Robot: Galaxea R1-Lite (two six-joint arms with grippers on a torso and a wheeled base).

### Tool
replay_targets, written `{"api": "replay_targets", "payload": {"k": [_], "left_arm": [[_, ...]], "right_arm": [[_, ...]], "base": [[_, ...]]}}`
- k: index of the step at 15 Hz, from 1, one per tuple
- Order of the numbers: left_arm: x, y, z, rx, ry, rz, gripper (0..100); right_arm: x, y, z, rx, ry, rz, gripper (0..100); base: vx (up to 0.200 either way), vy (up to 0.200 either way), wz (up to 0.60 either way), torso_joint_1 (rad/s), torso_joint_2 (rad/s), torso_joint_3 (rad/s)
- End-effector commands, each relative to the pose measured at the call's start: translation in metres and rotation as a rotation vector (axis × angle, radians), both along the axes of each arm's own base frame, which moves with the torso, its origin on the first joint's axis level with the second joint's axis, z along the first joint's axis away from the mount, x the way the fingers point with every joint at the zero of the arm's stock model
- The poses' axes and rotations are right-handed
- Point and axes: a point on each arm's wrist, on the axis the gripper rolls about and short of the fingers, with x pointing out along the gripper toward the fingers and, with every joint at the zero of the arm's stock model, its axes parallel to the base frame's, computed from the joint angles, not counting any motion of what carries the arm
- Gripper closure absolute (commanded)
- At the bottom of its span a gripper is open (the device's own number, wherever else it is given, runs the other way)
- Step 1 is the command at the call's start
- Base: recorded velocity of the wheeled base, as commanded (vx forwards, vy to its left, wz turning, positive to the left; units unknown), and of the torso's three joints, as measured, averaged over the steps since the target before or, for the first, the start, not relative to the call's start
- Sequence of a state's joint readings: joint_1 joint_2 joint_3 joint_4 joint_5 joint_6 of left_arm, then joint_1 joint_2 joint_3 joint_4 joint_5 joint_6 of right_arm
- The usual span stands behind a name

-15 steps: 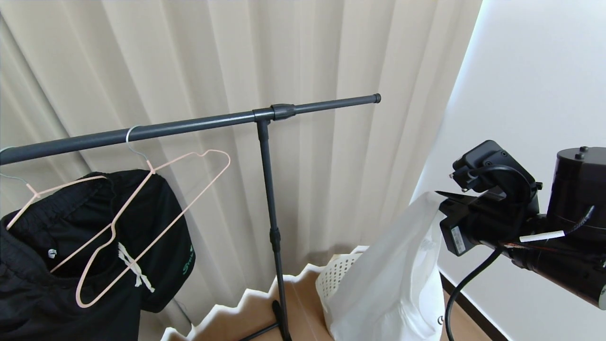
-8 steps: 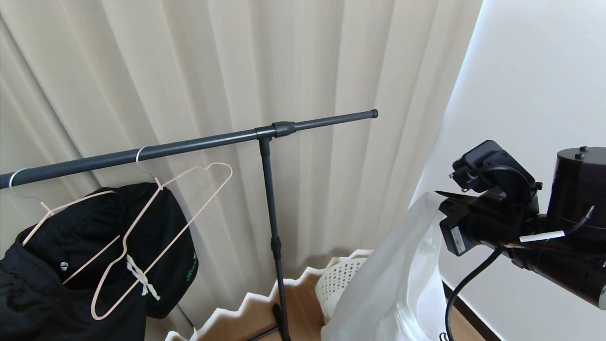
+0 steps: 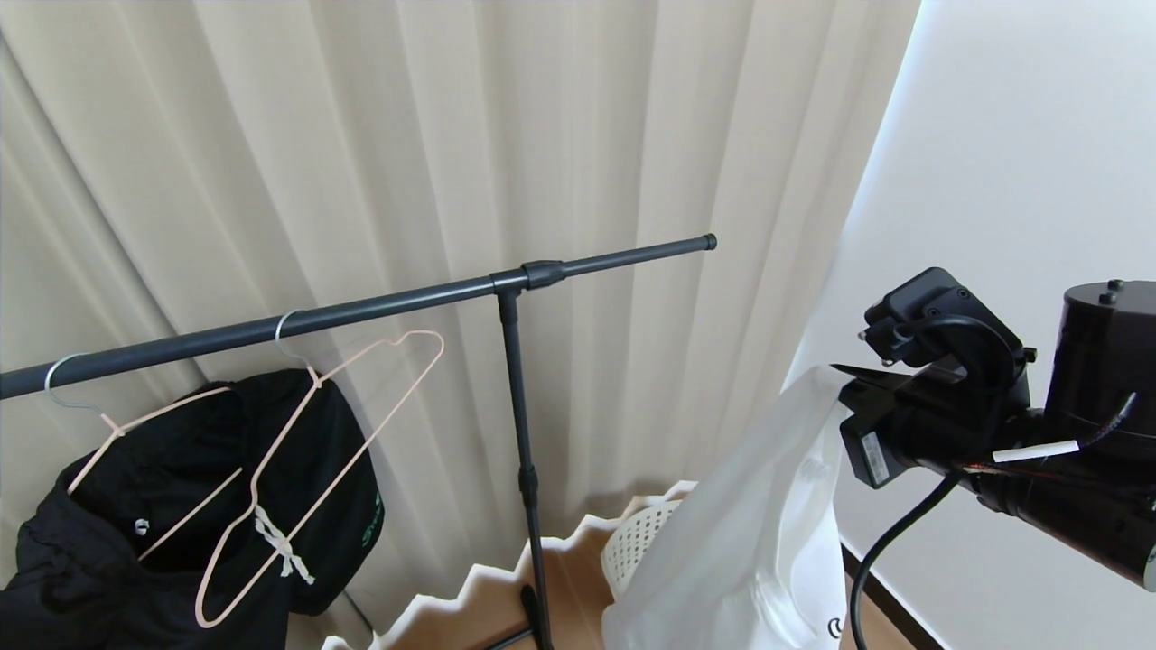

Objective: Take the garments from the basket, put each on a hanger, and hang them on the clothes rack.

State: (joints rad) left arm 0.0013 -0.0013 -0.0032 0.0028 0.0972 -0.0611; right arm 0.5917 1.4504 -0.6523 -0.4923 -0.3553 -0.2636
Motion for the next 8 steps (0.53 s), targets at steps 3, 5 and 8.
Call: {"api": "replay_targets", "payload": {"k": [3,5,8], "left_arm": [[0.0001,0.0,0.0,0.0,0.002,0.001,0],[0.0001,0.0,0.0,0.0,0.002,0.003,0],[0.0001,0.0001,0.0,-0.002,0.002,0.006,0]], "right_arm": [[-0.0022,-0.0014,-0.0005,0.0,-0.001,0.0,100],[-0.0051,-0.0033,0.0017,0.0,-0.009,0.003,100],[-0.0081,-0.0053,0.0011,-0.018,-0.013,0.008,100]], "base": [[0.0,0.0,0.0,0.093,-0.21,-0.106],[0.0,0.0,0.0,0.0,0.0,0.0],[0.0,0.0,0.6,0.004,0.0,0.002]]}}
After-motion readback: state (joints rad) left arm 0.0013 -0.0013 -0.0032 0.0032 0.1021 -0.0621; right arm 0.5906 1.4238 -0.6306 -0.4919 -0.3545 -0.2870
